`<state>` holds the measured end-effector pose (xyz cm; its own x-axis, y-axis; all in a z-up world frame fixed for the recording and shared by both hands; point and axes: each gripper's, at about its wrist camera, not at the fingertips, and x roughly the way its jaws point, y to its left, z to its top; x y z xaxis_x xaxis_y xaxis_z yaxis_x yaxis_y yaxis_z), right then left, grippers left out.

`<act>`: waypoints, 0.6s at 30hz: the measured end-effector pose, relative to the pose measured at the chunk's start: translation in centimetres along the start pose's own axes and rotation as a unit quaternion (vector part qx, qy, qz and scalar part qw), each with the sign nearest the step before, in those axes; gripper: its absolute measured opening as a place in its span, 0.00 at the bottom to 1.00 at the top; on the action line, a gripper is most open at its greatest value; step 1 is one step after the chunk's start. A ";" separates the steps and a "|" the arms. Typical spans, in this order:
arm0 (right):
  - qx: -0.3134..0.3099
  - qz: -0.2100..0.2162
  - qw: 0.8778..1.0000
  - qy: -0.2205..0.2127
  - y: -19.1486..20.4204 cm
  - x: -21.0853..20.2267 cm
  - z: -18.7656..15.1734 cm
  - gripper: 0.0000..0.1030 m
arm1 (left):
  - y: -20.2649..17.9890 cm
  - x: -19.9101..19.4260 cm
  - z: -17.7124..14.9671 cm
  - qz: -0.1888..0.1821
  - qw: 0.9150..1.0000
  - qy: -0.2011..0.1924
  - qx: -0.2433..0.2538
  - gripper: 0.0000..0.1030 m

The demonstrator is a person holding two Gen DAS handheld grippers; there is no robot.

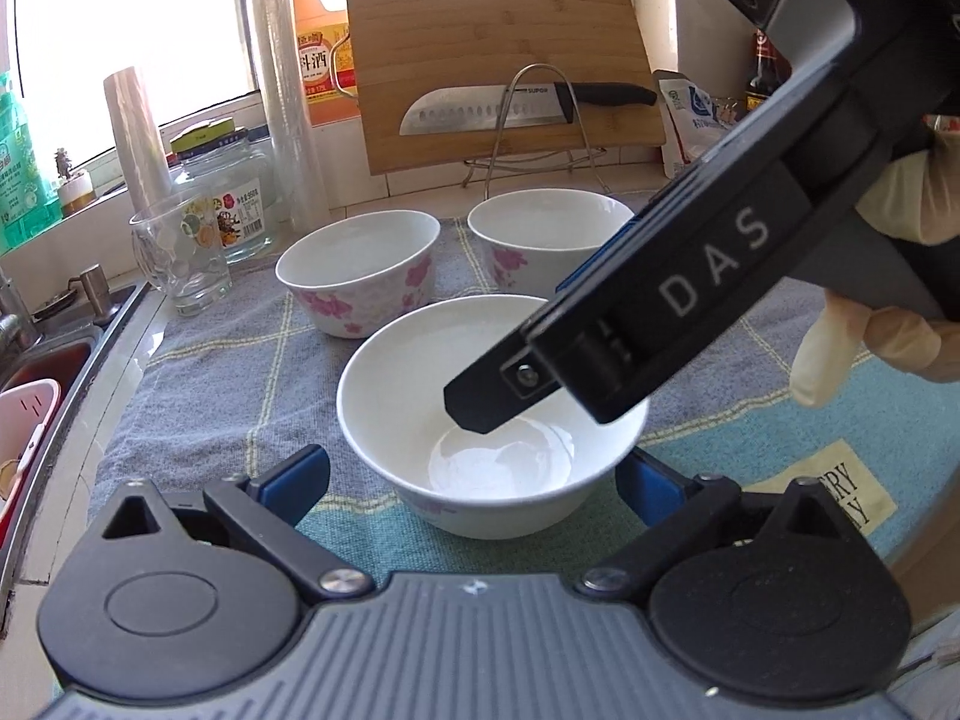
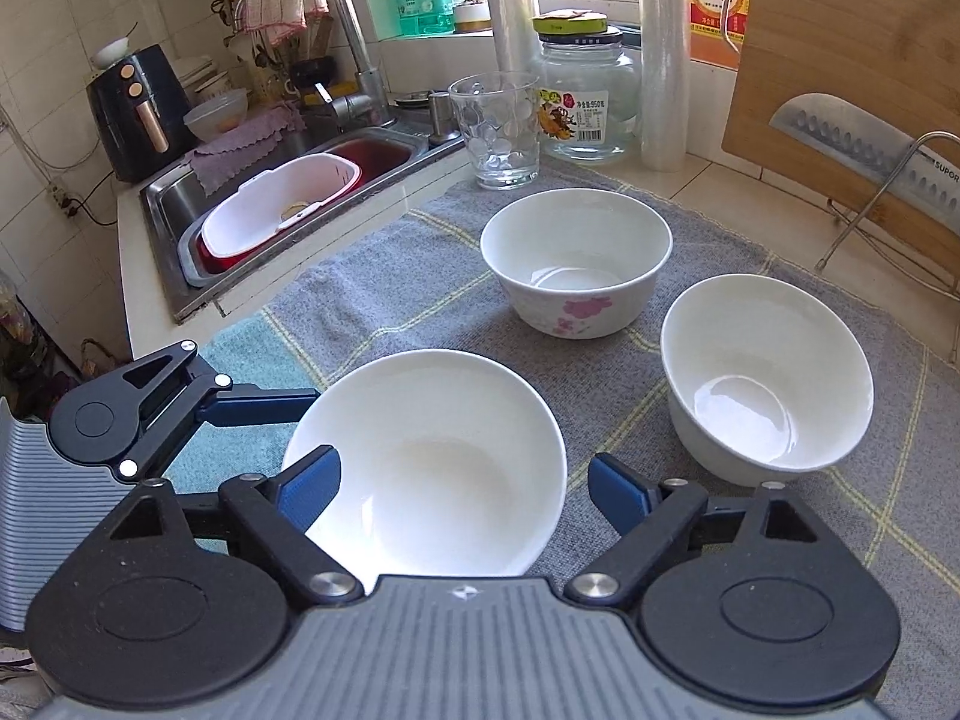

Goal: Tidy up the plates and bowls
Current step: 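Lift the white bowl with the right gripper and carry it toward the plates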

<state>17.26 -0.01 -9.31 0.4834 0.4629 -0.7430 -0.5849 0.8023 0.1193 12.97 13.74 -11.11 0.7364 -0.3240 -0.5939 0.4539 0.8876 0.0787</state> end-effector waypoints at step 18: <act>0.031 0.035 0.999 0.012 -1.0 0.2 0.2 0.80 | 0.2 0.3 0.3 -0.021 1.000 0.009 0.000 0.90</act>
<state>18.07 -0.69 -9.44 0.4276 0.5096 -0.7466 -0.5741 0.7911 0.2112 13.44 13.71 -11.05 0.7074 -0.3560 -0.6106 0.4851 0.8728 0.0532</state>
